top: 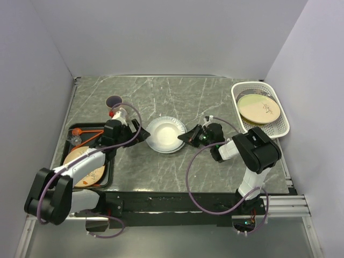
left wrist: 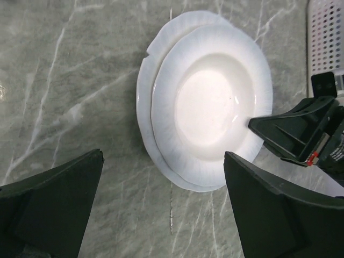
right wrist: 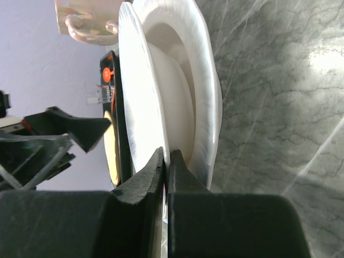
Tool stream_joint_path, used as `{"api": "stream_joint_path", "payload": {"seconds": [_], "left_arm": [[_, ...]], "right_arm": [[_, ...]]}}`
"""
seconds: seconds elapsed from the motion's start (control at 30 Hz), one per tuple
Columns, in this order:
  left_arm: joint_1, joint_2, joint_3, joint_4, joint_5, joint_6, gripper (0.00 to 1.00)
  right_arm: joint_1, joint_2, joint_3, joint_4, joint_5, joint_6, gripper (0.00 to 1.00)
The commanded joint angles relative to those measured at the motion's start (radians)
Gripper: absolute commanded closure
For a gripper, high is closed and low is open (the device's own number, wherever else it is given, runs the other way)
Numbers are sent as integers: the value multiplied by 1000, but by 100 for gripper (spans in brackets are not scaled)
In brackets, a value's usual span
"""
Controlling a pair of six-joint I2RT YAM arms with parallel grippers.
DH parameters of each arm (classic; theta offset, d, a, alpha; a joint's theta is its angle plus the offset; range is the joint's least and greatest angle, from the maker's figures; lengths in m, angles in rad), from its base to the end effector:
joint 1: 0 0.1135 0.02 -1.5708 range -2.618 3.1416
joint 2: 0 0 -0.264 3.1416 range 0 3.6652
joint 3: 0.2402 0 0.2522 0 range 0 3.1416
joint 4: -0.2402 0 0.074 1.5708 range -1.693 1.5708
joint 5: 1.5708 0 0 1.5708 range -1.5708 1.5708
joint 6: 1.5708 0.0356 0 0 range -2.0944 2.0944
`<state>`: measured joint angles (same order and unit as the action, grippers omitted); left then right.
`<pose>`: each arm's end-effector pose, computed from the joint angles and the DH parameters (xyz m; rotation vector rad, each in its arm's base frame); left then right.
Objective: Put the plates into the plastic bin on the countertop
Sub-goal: Pick up the plate at the center of the board, then place the plate in the plastic bin.
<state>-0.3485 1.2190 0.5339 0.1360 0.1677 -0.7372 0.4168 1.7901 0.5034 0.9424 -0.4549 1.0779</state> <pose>0.2327 -0.0909 0.1959 -0.3262 2.1987 -0.8026 0.2711 0.1371 0.1171 0.3631 2.1271 1.3804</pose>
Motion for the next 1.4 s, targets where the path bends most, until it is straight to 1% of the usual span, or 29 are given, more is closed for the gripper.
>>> {"api": "stream_joint_path", "payload": {"seconds": [0.0,0.23,0.3,0.53,0.77,1.0,1.33,1.37], "left_arm": [[-1,-73,-8,-25,-23,27,1],[-1,-78,-14,-18,-11,30,1],[-1,-67,-18,-13,-11,30,1],[-1,-53,-34,-3,-10,25,1],[-1,-64,-32,-32,-20,38,1],[-1,-79,-35,-44,-22,48,1],[-1,-36,-51,5,9,33,1],[-1,-32,-51,11,18,32,1]], "right_arm": [[8,-101,17,23,12,-29,100],[10,-199,23,-57,31,-47,100],[10,-228,15,-57,36,-42,100],[10,-274,41,-103,24,-45,100],[-29,-325,52,-152,30,-65,100],[-121,-370,73,-223,12,-82,100],[-340,-477,73,-339,-54,-121,100],[-378,-483,72,-346,-63,-124,100]]}}
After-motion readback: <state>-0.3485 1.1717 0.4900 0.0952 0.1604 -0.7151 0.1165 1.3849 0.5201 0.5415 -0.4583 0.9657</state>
